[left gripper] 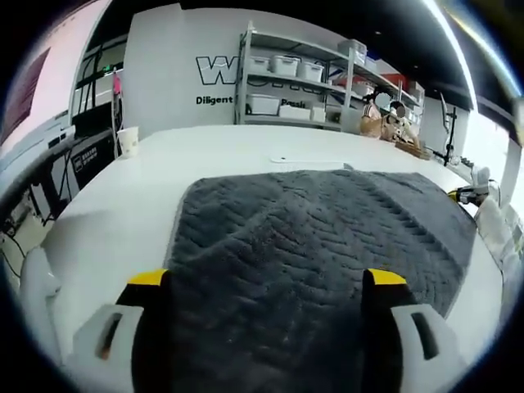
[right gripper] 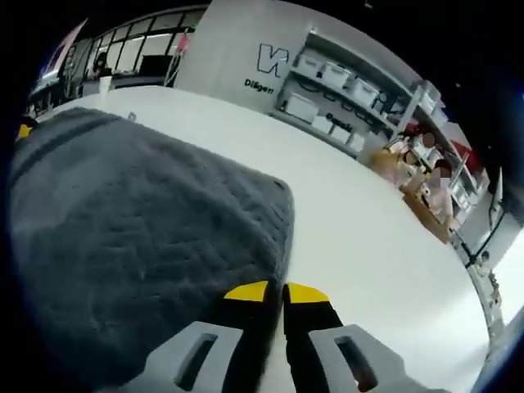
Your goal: Open the folded towel by lifting each exposed corner and separating the folded layers until the towel lies flat within the target outline without major curled edges
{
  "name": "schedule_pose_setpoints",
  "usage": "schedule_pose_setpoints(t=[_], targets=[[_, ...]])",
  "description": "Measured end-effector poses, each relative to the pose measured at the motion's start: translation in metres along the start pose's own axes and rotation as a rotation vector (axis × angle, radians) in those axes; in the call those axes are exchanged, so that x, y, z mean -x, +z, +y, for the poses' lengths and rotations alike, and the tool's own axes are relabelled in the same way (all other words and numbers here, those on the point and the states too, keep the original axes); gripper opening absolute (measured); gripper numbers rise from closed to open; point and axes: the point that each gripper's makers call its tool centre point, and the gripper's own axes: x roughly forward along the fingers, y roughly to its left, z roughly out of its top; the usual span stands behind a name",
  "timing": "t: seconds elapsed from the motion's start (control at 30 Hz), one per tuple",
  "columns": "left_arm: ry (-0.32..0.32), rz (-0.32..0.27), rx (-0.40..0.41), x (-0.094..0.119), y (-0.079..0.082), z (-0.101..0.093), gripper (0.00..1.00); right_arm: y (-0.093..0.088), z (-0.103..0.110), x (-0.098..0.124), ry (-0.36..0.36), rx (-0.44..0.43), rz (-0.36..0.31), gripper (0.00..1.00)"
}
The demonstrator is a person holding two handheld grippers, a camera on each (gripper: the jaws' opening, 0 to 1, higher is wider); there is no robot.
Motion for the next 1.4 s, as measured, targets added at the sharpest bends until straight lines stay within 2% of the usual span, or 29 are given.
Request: schedule_pose_setpoints(t=[0.47,1.07,1.1,1.13,1.2,1.27,1.4], targets=[[0.002,0.008,-0.005,0.001,-0.002,-0.001,0.95,0.001,-0.007,-0.005,-0.033,0.047,-0.016,0.0],[0.002,0.012,-0.005,0.0,-0.003,-0.002,0.94,0.0,-0.014,-0.007,-0.1,0.121,0.01,0.0],[0.001,0.012,-0.005,0.0,-0.003,-0.002,0.94,0.0,-0.015,-0.007,-0.105,0.112,0.014,0.02],[0.0,0.013,-0.006,0.0,-0.003,-0.002,0.94,0.0,-0.02,-0.005,-0.137,0.067,0.023,0.05],[-0.001,0.012,-0.006,0.0,-0.002,-0.002,0.95,0.002,-0.027,-0.002,-0.176,0.08,0.019,0.16],[-0.002,0.009,-0.006,0.0,-0.001,-0.002,0.95,0.002,-0.033,0.001,-0.205,0.056,0.017,0.23],[-0.004,0.009,-0.005,0.0,-0.001,-0.003,0.95,-0.001,-0.038,0.005,-0.229,0.047,0.032,0.25]])
